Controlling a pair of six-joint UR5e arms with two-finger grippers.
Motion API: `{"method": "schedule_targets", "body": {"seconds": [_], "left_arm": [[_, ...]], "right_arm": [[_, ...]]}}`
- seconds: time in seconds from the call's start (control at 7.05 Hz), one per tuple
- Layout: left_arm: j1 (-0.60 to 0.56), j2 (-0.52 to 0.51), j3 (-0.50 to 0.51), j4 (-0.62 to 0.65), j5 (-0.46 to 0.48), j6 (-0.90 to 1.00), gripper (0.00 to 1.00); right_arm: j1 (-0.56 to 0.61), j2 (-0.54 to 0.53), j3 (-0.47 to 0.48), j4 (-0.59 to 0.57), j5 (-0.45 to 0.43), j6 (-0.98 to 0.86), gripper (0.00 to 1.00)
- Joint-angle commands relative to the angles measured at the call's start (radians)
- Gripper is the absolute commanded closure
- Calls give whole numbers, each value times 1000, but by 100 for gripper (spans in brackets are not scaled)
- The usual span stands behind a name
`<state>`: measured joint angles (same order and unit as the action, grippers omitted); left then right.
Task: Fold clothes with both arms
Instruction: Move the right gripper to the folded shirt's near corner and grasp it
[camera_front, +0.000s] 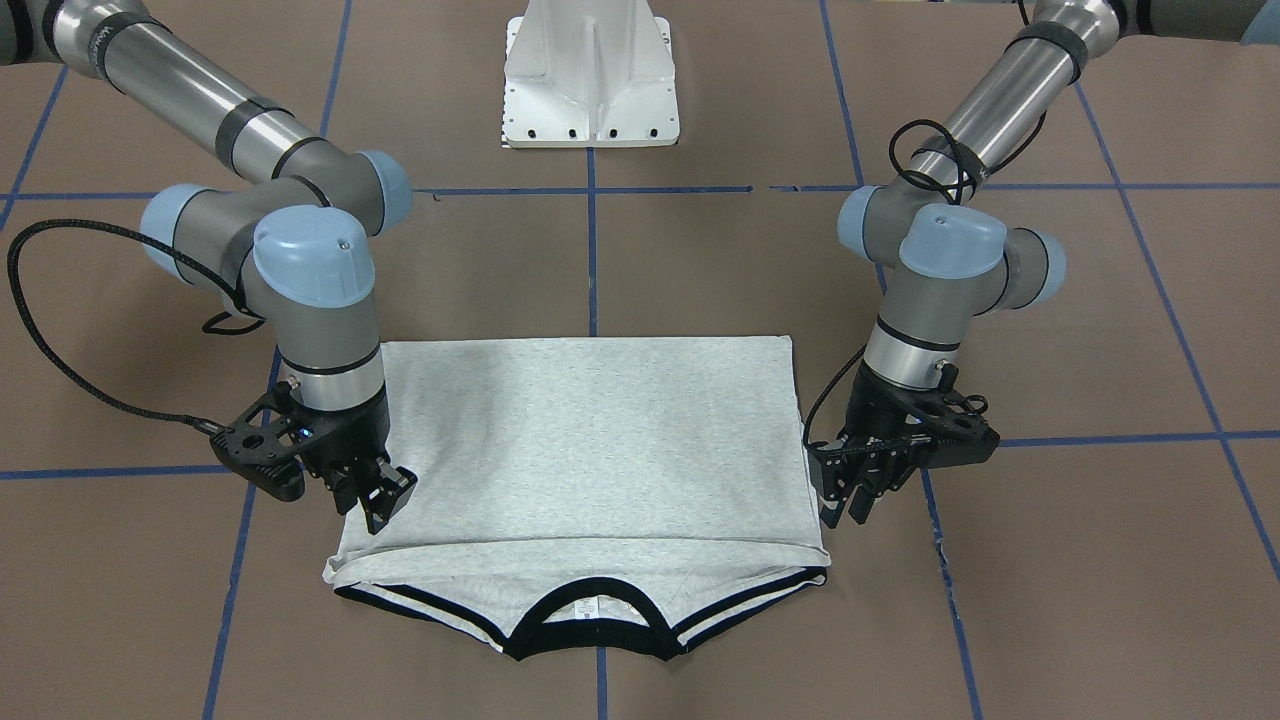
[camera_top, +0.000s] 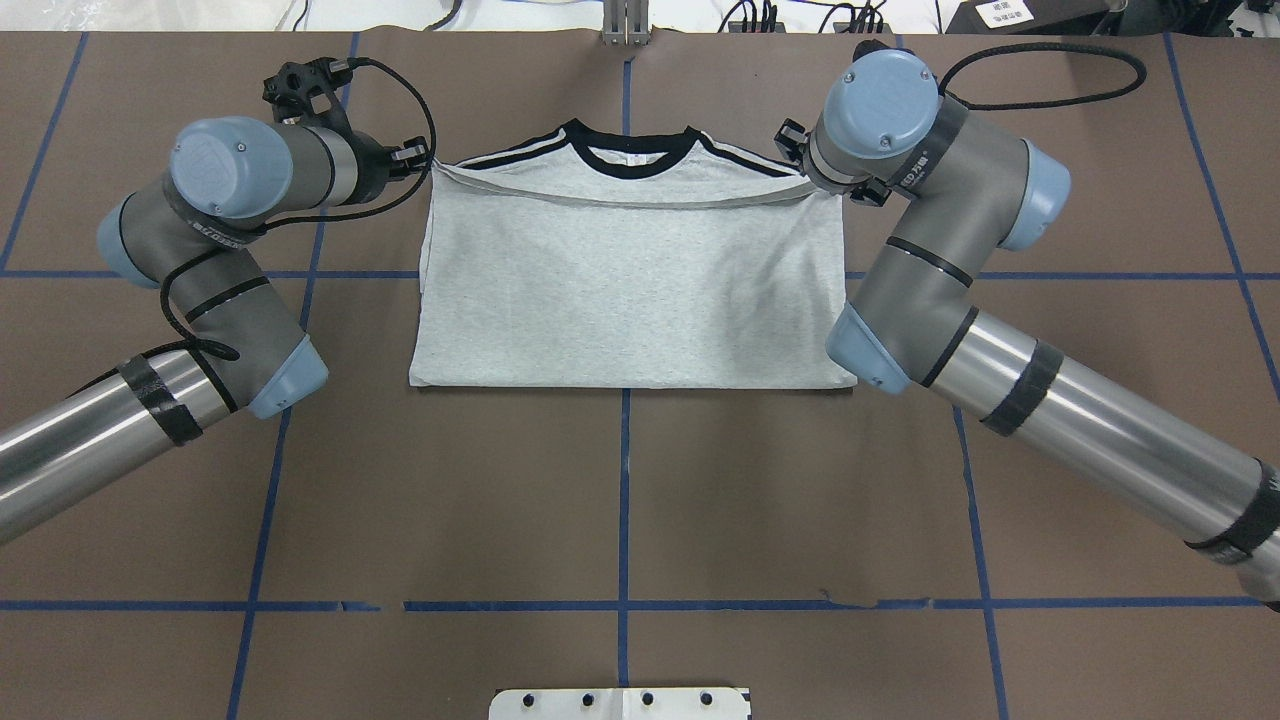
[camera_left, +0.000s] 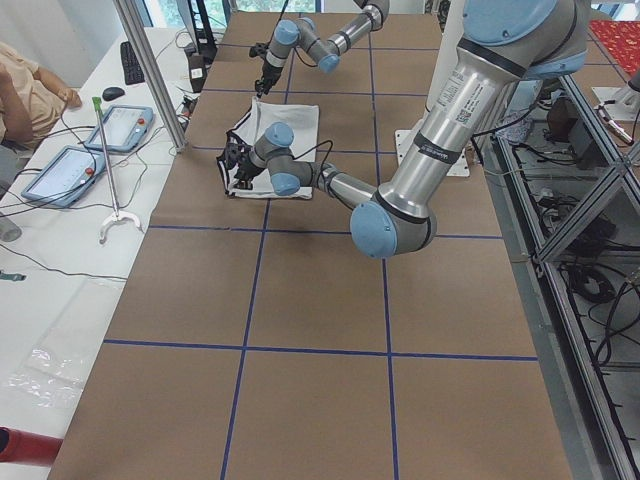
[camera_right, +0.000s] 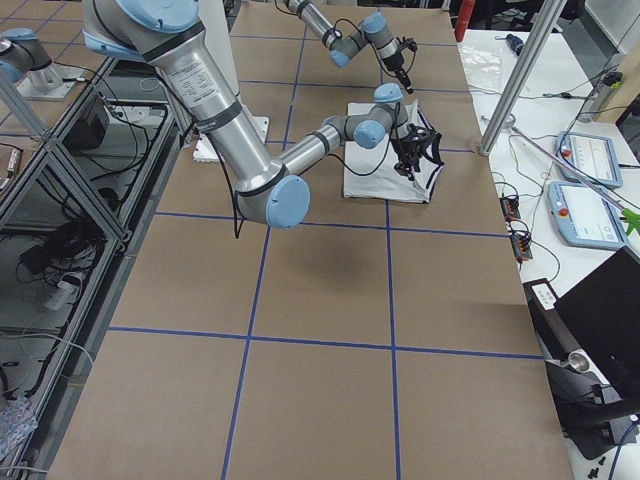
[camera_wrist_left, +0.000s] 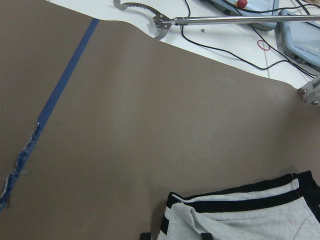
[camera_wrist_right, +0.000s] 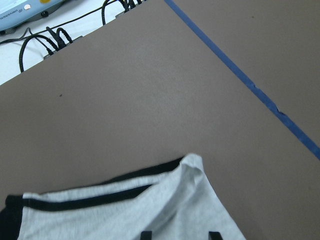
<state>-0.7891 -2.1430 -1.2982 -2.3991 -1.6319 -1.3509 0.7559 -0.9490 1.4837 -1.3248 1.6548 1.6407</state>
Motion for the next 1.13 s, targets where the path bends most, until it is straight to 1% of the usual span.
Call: {"method": "schedule_targets", "body": {"seconds": [0.0, 0.14, 0.28, 0.43, 0.99], "left_arm": [[-1, 2, -3, -5, -2, -1, 56], [-1, 2, -3, -3, -2, 1, 56], [-1, 2, -4, -3, -2, -2, 56], [1, 2, -6, -3, -2, -2, 56], [1, 3, -6, 0, 1, -2, 56]], "right_arm": [[-81, -193, 259, 1, 39, 179, 44], [-111, -282, 329, 2, 43, 252, 42], [-142, -322, 358, 4, 65, 349, 41], [-182, -324, 353, 4, 66, 426, 42], [-225, -314, 291, 4, 74, 427, 41]]}}
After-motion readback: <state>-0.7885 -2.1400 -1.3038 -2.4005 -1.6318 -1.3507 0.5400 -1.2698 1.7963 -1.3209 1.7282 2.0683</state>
